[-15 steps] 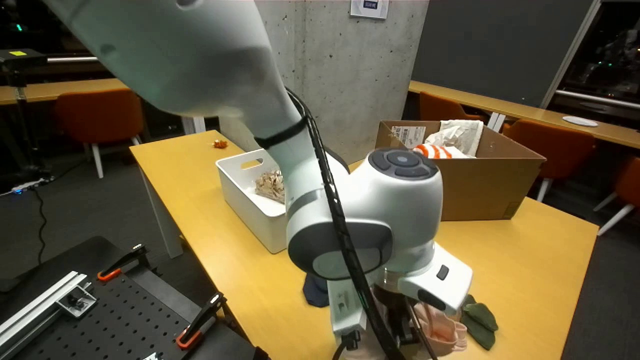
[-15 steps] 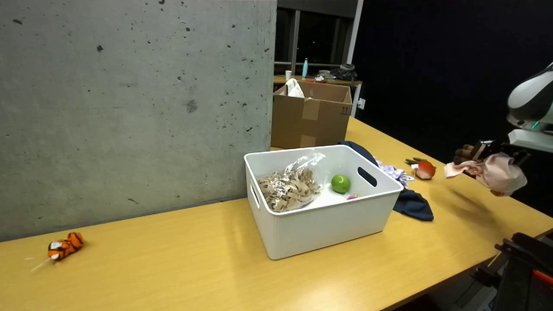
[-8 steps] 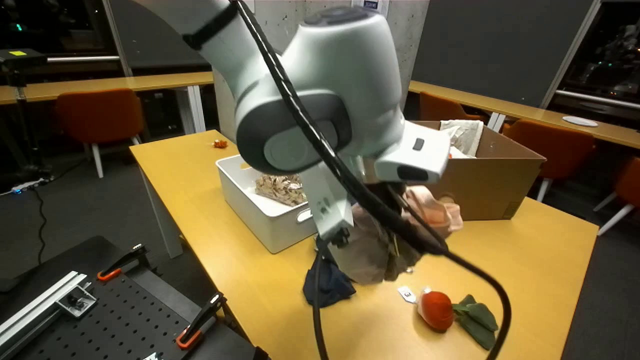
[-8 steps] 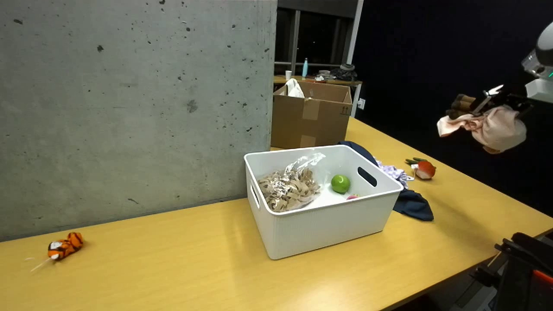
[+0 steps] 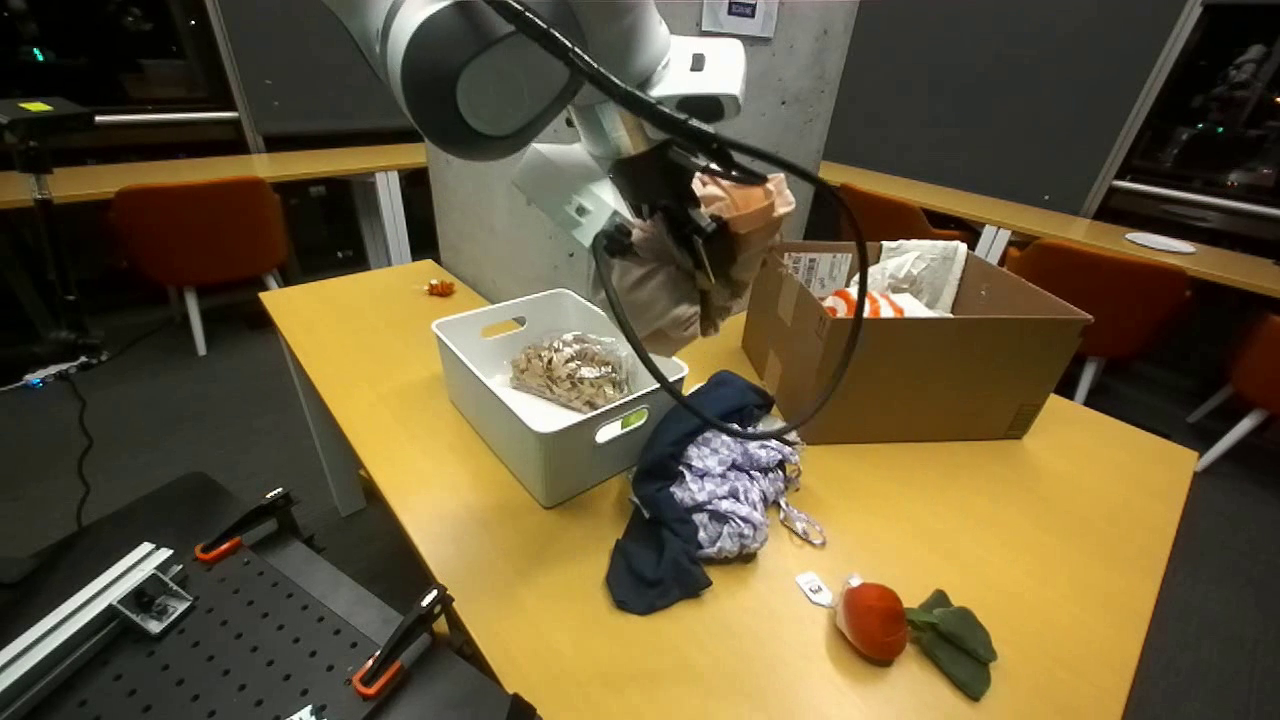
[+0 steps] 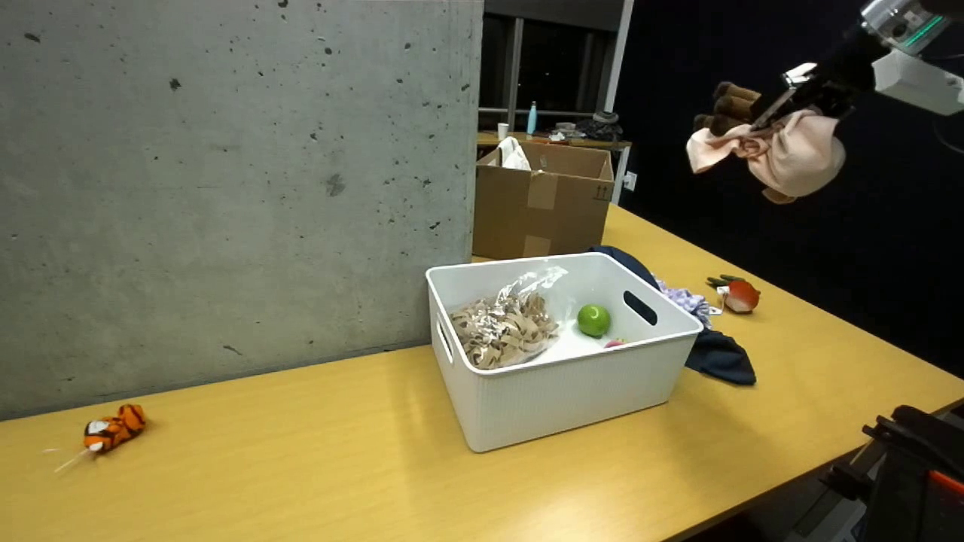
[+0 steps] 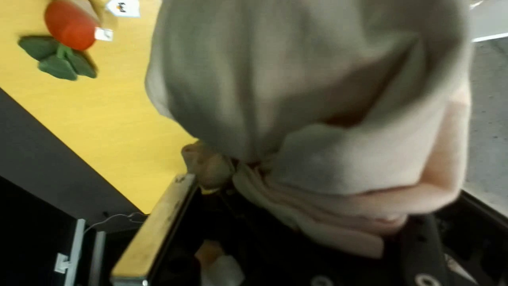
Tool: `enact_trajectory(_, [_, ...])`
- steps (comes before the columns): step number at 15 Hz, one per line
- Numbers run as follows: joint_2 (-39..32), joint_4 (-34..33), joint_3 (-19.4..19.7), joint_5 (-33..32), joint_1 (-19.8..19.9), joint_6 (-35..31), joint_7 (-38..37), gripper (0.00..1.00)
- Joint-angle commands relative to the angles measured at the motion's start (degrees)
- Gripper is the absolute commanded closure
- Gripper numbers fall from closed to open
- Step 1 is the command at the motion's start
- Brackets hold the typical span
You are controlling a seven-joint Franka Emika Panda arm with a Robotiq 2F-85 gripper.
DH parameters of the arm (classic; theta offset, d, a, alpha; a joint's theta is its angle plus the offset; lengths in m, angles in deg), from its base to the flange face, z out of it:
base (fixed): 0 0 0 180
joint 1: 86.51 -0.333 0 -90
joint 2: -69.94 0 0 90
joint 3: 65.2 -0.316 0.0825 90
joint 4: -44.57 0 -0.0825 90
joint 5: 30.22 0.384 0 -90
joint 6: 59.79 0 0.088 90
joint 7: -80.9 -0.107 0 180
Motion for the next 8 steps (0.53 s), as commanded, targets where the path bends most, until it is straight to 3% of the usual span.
enact_trajectory(1, [-3.41,-5.65,-2.73,1.68,-1.57,0.8,2.83,0.92])
enact_trajectory(5, [-9.06,-11.5,-6.75,4.25,-2.14,1.41,7.25,0.92])
enact_trajectory(8, [-13.91,-16.09,-9.2,2.77,-2.98,2.43,8.34,0.92])
